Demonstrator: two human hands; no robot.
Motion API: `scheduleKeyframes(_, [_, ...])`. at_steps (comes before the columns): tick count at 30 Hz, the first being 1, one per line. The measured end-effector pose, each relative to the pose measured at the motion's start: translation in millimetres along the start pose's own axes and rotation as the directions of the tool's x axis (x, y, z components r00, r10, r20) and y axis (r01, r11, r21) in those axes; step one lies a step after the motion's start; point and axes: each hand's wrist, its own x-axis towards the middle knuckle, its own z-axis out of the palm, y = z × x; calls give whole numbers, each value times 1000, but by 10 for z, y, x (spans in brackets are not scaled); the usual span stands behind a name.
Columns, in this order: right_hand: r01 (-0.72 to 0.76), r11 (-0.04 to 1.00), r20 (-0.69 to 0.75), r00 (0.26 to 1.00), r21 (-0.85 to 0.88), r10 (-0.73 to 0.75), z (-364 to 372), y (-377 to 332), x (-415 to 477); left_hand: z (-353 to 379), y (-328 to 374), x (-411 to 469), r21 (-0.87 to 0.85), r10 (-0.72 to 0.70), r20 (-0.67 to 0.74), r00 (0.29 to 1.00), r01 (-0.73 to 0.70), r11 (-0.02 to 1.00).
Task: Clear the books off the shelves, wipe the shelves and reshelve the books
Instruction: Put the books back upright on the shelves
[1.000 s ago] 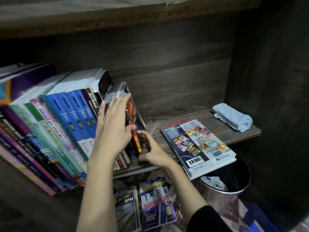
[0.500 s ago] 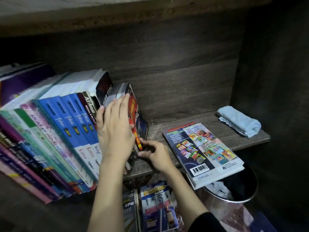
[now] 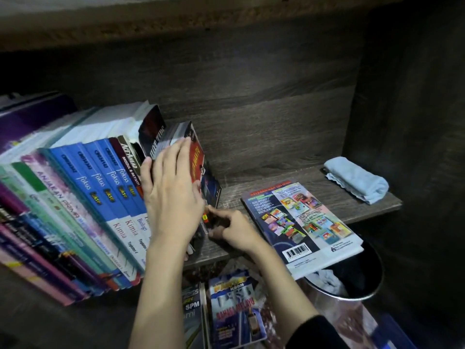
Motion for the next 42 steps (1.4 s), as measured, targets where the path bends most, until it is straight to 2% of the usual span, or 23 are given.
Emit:
scheduleKeyframes(2, [-22, 999, 3, 1000, -32, 22, -88, -62, -40, -57, 71, -25, -157, -21, -93, 995, 6, 988])
scheduleKeyframes(3, [-20, 998, -46, 999, -54, 18, -145, -101, -78, -88, 120, -46, -259, -38, -153, 987, -3, 966])
scheduleKeyframes(5, [-12, 995, -204, 979, -95, -7, -280, -165, -164, -117, 243, -123, -416, -94, -256, 962, -22, 909])
scheduleKeyframes(7, [-43, 986, -355, 935, -159, -16, -433, -195, -254, -88, 374, -220, -485, -178, -254, 951, 34, 874])
scheduleKeyframes(8, [-88, 973, -423, 906, -212, -10, -522, -194, -317, -78, 446, -266, -516, -221, -186, 957, 96, 851])
scheduleKeyframes(10, [-242, 902, -534, 845, -358, 15, -680, -129, -420, -9, 540, -345, -518, -272, 84, 959, 275, 810])
scheduleKeyframes(12, [-425, 789, -620, 781, -443, 72, -816, -28, -533, 80, 583, -421, -433, -286, 346, 894, 422, 797])
scheduleKeyframes(13, [-498, 745, -647, 753, -444, 117, -876, 23, -606, 109, 602, -453, -406, -288, 416, 863, 459, 790])
scheduleKeyframes(17, [-662, 645, -664, 682, -381, 308, -1085, 195, -793, 211, 692, -549, -331, -347, 536, 770, 570, 752])
scheduleKeyframes(19, [-682, 636, -643, 676, -361, 360, -1140, 217, -851, 291, 719, -610, -253, -344, 646, 681, 616, 746])
scheduleKeyframes(23, [-663, 634, -625, 702, -398, 341, -1135, 191, -946, 417, 781, -743, -151, -257, 837, 482, 656, 740])
scheduleKeyframes(26, [-662, 624, -632, 703, -416, 325, -1127, 165, -968, 422, 909, -779, -182, -224, 896, 384, 777, 602])
scheduleKeyframes(30, [-665, 625, -648, 694, -409, 313, -1132, 169, -954, 548, 1003, -783, -184, -261, 870, 418, 766, 616])
scheduleKeyframes(36, [-675, 615, -696, 666, -408, 269, -1161, 198, -936, 637, 1048, -805, -251, -330, 827, 455, 824, 508])
scheduleKeyframes(39, [-683, 613, -713, 651, -399, 262, -1158, 182, -926, 639, 1051, -776, -249, -346, 834, 429, 854, 457])
scheduleKeyframes(42, [-691, 658, -711, 621, -299, 330, -1187, 146, -930, 650, 1057, -785, -267, -327, 841, 431, 856, 442])
